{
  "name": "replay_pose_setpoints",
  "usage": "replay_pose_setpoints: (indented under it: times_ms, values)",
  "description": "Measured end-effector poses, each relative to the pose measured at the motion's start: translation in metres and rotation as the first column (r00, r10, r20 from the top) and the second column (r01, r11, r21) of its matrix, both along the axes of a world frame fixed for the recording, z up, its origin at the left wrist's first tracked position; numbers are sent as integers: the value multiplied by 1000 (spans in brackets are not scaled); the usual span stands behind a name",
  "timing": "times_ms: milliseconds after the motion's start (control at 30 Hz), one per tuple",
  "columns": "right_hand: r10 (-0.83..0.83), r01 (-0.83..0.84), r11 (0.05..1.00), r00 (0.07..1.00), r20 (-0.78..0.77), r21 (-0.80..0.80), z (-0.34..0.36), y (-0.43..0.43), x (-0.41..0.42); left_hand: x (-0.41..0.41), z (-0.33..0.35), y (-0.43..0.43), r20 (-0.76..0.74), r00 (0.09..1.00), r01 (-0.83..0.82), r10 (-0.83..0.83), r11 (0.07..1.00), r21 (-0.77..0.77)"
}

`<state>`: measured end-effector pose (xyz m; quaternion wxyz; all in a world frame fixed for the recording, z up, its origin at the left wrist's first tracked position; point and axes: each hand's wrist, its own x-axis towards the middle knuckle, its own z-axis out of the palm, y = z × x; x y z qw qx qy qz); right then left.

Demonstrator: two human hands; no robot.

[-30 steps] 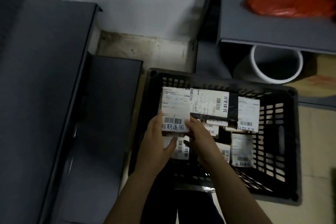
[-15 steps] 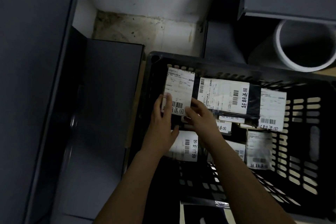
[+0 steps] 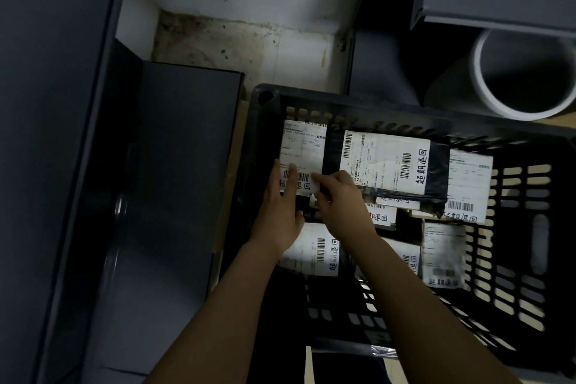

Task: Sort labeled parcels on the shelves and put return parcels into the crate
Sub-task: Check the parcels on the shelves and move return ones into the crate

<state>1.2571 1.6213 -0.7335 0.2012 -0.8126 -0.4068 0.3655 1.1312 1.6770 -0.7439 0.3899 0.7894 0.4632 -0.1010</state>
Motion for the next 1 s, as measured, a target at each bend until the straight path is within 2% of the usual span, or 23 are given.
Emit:
replay_pose_setpoints:
  times_ms: [100, 267, 467, 600, 733, 900, 1000]
  values:
    - [48, -48, 999, 999, 14, -4, 11, -5, 2, -4, 9, -1, -19, 1000, -8, 9, 999, 49]
    - [186, -187, 982, 977, 107, -2, 57, -21, 8, -12, 54, -17, 66, 997, 34, -50, 975, 219]
    - [454, -468, 883, 862, 225, 12, 138, -40, 3, -34, 148, -43, 51, 998, -47, 27, 894, 445]
    - [615, -656, 752, 730, 297, 56, 188, -46, -12, -58, 201, -79, 54, 989, -146, 139, 818, 557]
    - [745, -822, 558, 556, 369, 114, 231, -56, -43, -95, 243, -129, 23, 955, -241, 295, 730, 639]
    - [840, -936, 307, 351, 415, 170, 262, -80, -98, -146, 281, -204, -20, 841, -366, 541, 596, 715]
    - [873, -975, 121, 193, 447, 184, 279, -99, -141, -175, 296, -249, -41, 720, -438, 693, 500, 747]
